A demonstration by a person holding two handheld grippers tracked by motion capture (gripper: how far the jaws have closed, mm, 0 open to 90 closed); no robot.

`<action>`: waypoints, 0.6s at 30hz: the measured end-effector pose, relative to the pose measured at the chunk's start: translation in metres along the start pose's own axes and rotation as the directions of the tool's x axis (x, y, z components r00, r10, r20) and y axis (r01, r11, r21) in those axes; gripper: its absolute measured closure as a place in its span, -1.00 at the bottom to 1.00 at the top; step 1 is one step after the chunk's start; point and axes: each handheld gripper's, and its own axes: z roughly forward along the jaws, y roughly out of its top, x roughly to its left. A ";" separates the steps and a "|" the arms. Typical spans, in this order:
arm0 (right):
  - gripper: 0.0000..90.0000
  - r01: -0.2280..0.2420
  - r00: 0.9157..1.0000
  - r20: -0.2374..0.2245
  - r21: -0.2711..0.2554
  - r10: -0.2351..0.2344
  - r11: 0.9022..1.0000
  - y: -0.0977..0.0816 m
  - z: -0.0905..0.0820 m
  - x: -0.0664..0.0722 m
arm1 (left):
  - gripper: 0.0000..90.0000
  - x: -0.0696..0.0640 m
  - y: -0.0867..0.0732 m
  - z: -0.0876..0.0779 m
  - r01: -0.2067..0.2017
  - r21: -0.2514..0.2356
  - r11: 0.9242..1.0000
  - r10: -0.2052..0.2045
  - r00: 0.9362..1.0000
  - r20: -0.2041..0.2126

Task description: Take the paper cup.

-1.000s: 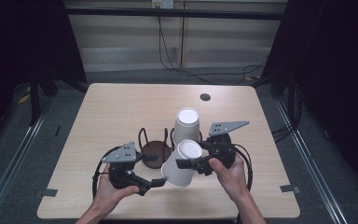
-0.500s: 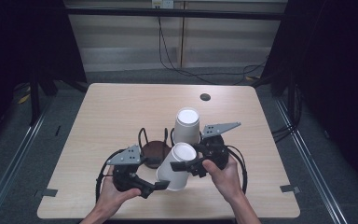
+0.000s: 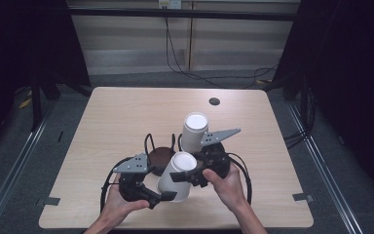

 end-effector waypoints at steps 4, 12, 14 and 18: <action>-0.46 -0.012 1.000 -0.006 -0.007 0.012 1.000 -0.001 0.001 -0.002 | -0.78 -0.002 -0.001 0.006 0.000 0.021 1.000 0.000 1.000 -0.010; -0.46 -0.022 0.999 -0.023 0.004 0.022 1.000 -0.003 0.006 -0.002 | -0.80 -0.003 -0.005 0.015 0.011 0.039 0.999 -0.011 1.000 -0.010; -0.46 -0.019 0.999 -0.030 0.005 0.020 1.000 -0.003 0.007 -0.001 | -0.80 -0.004 -0.005 0.014 0.011 0.032 0.999 -0.011 1.000 -0.003; -0.46 -0.018 0.999 -0.032 0.007 0.018 1.000 -0.003 0.010 0.000 | -0.77 -0.005 -0.006 0.014 0.015 0.034 0.999 -0.015 1.000 -0.005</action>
